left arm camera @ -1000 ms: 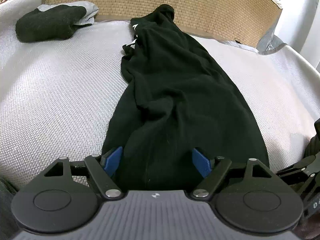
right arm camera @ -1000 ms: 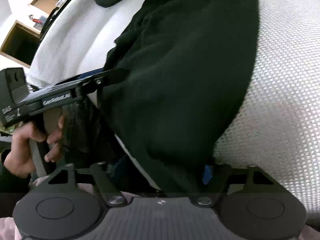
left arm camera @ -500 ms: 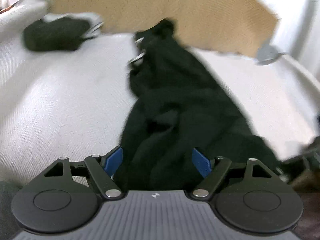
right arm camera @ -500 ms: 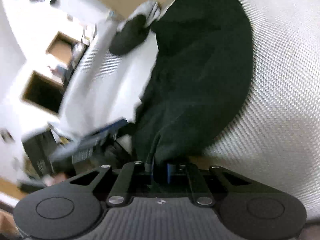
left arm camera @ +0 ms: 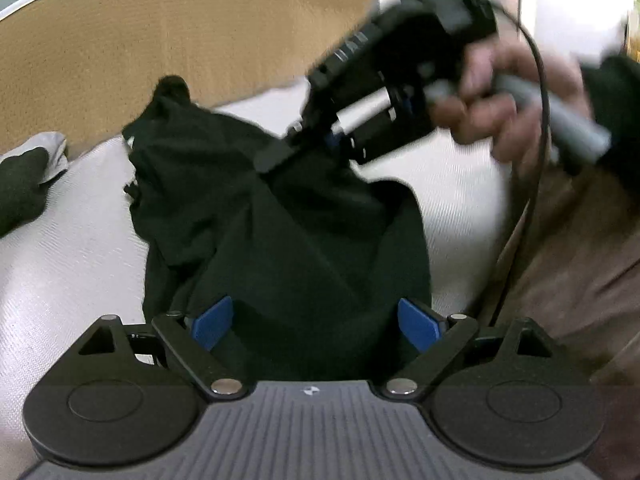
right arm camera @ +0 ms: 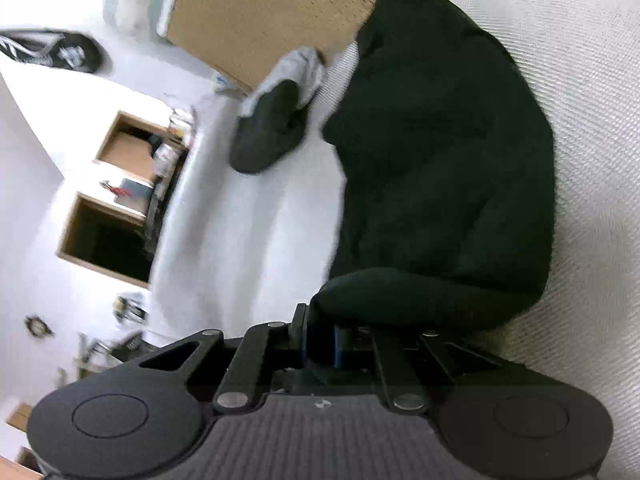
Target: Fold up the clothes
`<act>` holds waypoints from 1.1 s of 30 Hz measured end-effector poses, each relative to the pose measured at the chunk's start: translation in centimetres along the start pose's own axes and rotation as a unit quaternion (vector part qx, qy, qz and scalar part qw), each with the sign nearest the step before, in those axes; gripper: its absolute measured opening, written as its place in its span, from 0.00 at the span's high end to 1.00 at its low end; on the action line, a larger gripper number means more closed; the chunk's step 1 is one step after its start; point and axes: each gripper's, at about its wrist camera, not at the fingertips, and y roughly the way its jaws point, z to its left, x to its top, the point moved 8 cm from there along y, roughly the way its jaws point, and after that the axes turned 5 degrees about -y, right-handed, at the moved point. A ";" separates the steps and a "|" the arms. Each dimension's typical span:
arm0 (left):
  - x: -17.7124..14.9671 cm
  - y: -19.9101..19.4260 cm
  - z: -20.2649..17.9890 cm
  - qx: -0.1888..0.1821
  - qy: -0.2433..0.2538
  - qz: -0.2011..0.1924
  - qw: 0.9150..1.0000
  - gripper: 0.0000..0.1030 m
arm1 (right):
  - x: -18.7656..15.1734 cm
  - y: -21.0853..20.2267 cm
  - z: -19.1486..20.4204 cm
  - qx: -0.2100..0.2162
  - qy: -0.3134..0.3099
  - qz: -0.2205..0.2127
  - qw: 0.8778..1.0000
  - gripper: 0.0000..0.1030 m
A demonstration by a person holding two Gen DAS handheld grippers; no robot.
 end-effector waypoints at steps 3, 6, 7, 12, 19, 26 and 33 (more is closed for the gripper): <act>-0.6 1.2 -0.3 0.001 -0.007 0.013 1.000 0.10 | -0.6 -0.4 -1.6 -0.011 -0.001 0.015 1.000 0.87; -1.5 3.4 0.2 0.009 -0.033 0.041 0.999 0.10 | -1.4 -1.0 -2.9 -0.016 -0.003 0.028 0.999 0.77; -1.9 4.1 0.7 0.006 -0.055 0.053 0.997 0.10 | -1.8 -1.1 -2.8 -0.022 -0.025 0.042 0.999 0.76; -2.0 3.2 3.2 -0.074 -0.196 0.030 0.977 0.09 | -3.5 -1.9 -2.8 -0.071 -0.115 0.095 0.986 0.52; -1.9 3.6 6.0 -0.126 -0.307 0.016 0.943 0.16 | -6.5 -2.0 -4.5 -0.097 -0.119 0.145 0.978 0.38; -2.1 4.0 7.2 -0.146 -0.373 0.011 0.916 0.22 | -10.1 1.4 -4.3 -0.081 -0.134 0.199 0.967 0.37; -1.6 3.8 7.7 -0.140 -0.383 0.020 0.913 0.26 | -11.9 4.3 -3.7 -0.071 -0.116 0.200 0.970 0.80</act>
